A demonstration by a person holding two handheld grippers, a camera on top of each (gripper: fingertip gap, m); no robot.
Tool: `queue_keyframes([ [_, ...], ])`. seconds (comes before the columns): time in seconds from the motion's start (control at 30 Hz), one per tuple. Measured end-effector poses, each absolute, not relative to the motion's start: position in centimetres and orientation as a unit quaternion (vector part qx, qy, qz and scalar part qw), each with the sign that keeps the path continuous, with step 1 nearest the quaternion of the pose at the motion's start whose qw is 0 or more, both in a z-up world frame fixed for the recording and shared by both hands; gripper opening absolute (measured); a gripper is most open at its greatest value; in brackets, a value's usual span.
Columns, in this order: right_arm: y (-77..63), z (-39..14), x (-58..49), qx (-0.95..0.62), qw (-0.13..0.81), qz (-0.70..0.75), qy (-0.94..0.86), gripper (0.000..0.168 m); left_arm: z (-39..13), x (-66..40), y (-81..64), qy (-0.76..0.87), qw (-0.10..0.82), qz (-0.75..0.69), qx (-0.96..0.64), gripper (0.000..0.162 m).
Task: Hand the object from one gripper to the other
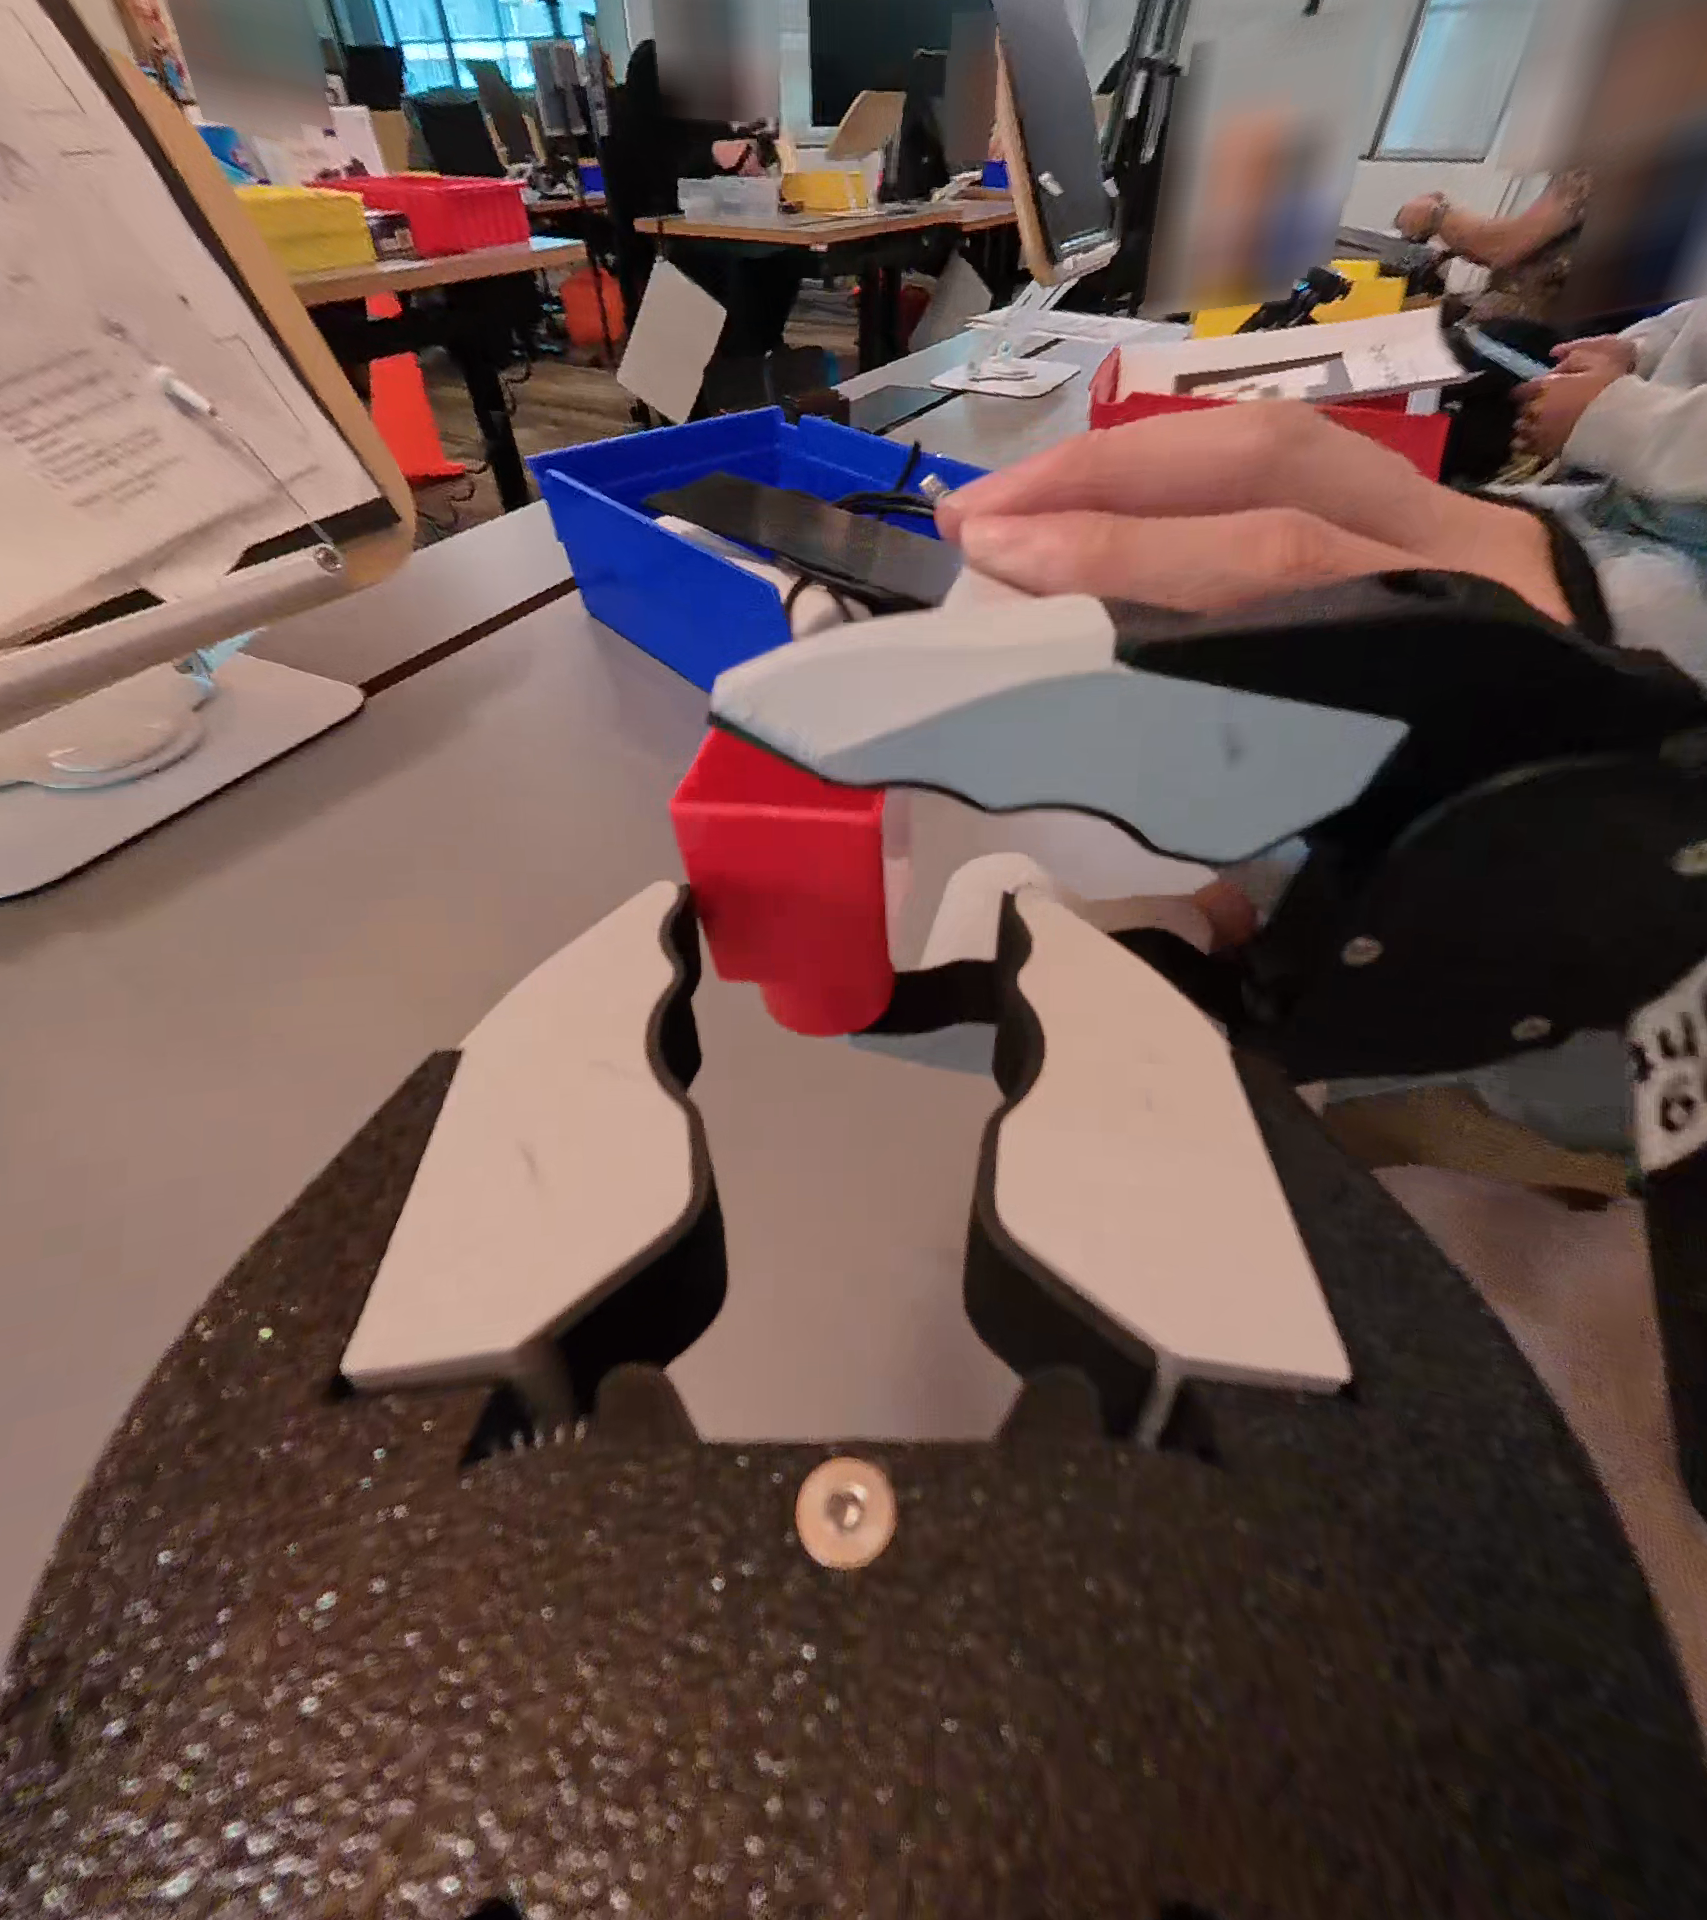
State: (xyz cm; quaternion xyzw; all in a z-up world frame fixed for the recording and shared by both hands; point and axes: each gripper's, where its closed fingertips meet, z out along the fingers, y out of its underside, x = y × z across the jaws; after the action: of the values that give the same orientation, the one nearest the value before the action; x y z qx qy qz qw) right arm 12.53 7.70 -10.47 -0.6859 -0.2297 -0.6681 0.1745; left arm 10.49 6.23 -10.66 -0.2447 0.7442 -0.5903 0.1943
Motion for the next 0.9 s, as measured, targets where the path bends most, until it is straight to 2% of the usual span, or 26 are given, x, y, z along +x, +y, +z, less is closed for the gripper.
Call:
queue_keyframes([
  [0.07, 7.8, -10.6, 12.3, -0.687, 0.174, -0.665, -0.234, 0.069, -11.0, 11.0, 6.8, 0.746, 0.213, -0.581, -0.245, 0.037],
  [0.27, 8.6, -10.6, 11.0, -0.71, 0.269, -0.607, -0.233, 0.069, -10.6, 10.4, 7.2, 0.734, 0.171, -0.634, -0.173, 0.035],
  [0.33, 8.8, -11.1, 10.0, -0.744, 0.342, -0.533, -0.214, 0.1, -10.9, 10.5, 8.0, 0.735, 0.171, -0.638, -0.156, 0.035],
  [0.4, 8.6, -10.7, 9.0, -0.773, 0.417, -0.444, -0.176, 0.087, -10.6, 9.8, 8.5, 0.727, 0.139, -0.661, -0.129, 0.035],
  [0.5, 8.5, -9.4, 6.1, -0.78, 0.549, -0.263, -0.143, 0.08, -9.6, 6.8, 8.8, 0.705, 0.038, -0.705, -0.066, 0.035],
  [0.57, 8.3, -9.2, 4.1, -0.776, 0.597, -0.145, -0.142, 0.076, -9.7, 5.4, 8.9, 0.709, -0.003, -0.704, -0.035, 0.035],
  [0.67, 8.2, -9.6, 2.1, -0.764, 0.62, -0.055, -0.173, 0.074, -10.6, 2.8, 8.8, 0.725, -0.069, -0.685, 0.017, 0.035],
  [0.83, 8.1, -10.5, 0.0, -0.749, 0.616, -0.033, -0.242, 0.082, -12.9, 0.2, 8.0, 0.758, -0.156, -0.631, 0.058, 0.035],
  [0.9, 8.1, -11.3, -0.8, -0.755, 0.598, -0.028, -0.266, 0.077, -13.5, -0.5, 7.6, 0.764, -0.183, -0.615, 0.068, 0.036],
])
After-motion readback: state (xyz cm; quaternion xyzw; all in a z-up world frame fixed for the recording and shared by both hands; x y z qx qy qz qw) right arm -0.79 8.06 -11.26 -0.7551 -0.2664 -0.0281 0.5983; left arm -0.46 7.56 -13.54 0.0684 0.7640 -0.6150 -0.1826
